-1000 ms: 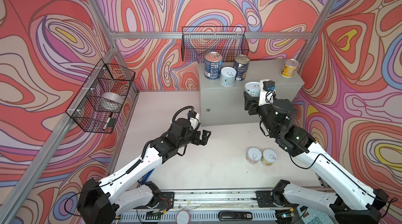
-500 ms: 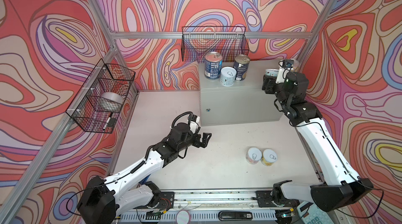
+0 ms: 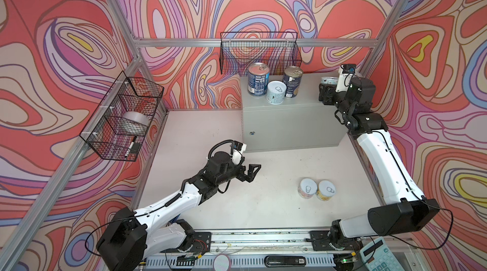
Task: Place and organize the canned foods onto the counter
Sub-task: 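Carry the brown-print can with the right gripper up over the cabinet top, then lower the can beside the yellow can and open the right gripper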
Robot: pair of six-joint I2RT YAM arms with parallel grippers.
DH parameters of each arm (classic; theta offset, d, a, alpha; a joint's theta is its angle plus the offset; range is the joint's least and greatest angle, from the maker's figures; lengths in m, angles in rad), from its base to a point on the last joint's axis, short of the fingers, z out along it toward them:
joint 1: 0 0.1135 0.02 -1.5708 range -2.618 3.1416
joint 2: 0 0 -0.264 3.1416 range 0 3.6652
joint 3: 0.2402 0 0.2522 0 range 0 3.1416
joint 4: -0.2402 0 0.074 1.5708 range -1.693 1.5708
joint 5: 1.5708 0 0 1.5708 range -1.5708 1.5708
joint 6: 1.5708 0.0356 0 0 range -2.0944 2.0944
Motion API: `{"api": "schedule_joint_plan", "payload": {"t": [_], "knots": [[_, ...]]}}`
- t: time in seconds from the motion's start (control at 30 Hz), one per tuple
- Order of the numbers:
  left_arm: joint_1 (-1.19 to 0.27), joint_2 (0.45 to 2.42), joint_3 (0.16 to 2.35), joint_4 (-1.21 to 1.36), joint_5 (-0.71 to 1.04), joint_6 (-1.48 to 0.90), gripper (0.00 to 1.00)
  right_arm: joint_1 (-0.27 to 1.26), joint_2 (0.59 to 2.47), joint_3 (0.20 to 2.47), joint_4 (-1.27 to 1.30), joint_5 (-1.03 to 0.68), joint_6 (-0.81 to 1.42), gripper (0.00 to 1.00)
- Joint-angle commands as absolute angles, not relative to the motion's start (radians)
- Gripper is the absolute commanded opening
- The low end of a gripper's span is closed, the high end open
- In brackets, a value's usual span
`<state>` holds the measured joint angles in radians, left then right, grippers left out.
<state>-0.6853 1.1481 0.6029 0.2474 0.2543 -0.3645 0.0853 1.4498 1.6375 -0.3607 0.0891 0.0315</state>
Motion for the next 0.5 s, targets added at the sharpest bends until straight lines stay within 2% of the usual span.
{"api": "schedule_joint_plan", "payload": {"t": [0.0,0.3,0.47], "knots": [[-0.681,1.164,0.592,0.291,0.261,-0.333,1.0,0.08,1.433,1.606,-0.194,0.084,-0.014,0.66],[-0.682,1.128,0.534,0.324,0.204,-0.309,1.0,0.08,1.462,1.509,-0.024,0.119,-0.011,0.66],[-0.681,1.111,0.491,0.339,0.179,-0.29,1.0,0.081,1.519,1.532,-0.031,0.131,-0.018,0.66]]}}
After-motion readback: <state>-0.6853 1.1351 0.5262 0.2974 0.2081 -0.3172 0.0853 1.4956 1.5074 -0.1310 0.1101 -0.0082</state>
